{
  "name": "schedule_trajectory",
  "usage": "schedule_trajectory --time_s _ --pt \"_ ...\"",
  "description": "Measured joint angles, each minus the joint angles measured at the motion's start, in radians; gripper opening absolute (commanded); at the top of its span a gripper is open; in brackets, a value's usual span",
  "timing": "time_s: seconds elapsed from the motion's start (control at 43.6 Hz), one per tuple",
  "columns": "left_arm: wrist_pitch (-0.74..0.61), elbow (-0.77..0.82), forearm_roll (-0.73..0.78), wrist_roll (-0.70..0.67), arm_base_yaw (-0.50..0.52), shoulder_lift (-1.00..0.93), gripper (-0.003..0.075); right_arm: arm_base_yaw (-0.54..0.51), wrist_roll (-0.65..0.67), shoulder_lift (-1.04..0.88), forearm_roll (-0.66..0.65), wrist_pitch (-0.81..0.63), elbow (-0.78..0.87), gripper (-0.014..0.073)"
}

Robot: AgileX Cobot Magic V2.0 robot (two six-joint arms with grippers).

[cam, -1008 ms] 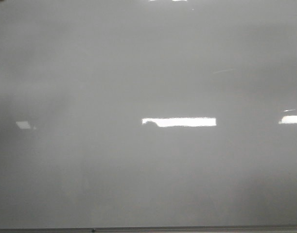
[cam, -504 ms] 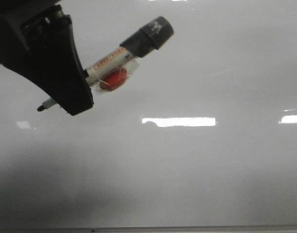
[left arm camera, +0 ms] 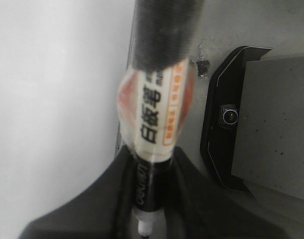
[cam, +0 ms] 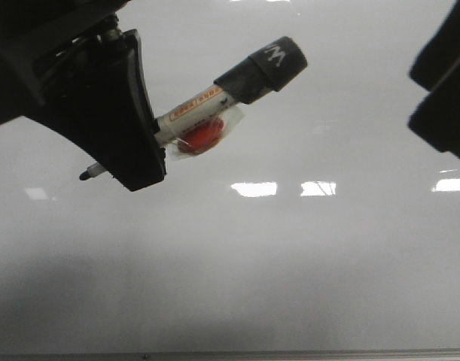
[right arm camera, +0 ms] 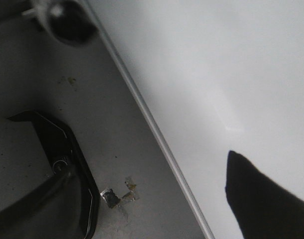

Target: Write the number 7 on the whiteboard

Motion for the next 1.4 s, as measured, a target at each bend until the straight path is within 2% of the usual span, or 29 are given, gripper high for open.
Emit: schedule_trajectory --time_s 0.229,0.458,0.71,0.893,0.962,1.008,1.1,1.191,1.26,1.397 --pt "-0.002 0.0 0.0 0.028 0.0 0.0 -0.002 0.088 -0.17 0.144 0.15 0.0 -0.115 0.0612" --pt "-0.016 0.0 0.0 0.035 0.0 0.0 -0.002 0.099 -0.305 0.236 0.292 0.01 -0.15 0.0588" --pt "-0.02 0.0 0.0 0.035 0.0 0.0 -0.002 0.099 -0.338 0.251 0.317 0.01 -0.15 0.0239" --pt "-0.016 0.0 -0.003 0.037 0.0 0.0 -0.0015 0.099 -0.344 0.251 0.317 0.008 -0.153 0.0055" --pt "-0.016 0.0 -0.002 0.038 0.0 0.0 0.0044 0.099 -0.344 0.251 0.317 0.008 -0.153 0.0" --pt "-0.014 0.0 -0.002 0.04 0.0 0.0 0.0111 0.099 -0.344 0.251 0.317 0.008 -0.153 -0.0029" --pt "-0.014 0.0 -0.003 0.04 0.0 0.0 0.0313 0.099 -0.344 0.251 0.317 0.008 -0.153 -0.0069" --pt "-0.018 0.0 -0.003 0.033 0.0 0.0 0.0463 0.099 -0.344 0.251 0.317 0.014 -0.153 -0.0066" --pt "-0.019 0.0 0.011 0.016 0.0 -0.009 0.0517 0.099 -0.344 0.251 0.319 0.025 -0.153 -0.0066" --pt "0.01 0.0 0.016 -0.038 0.03 -0.095 0.0512 0.085 -0.273 0.23 0.259 0.011 -0.153 -0.0066"
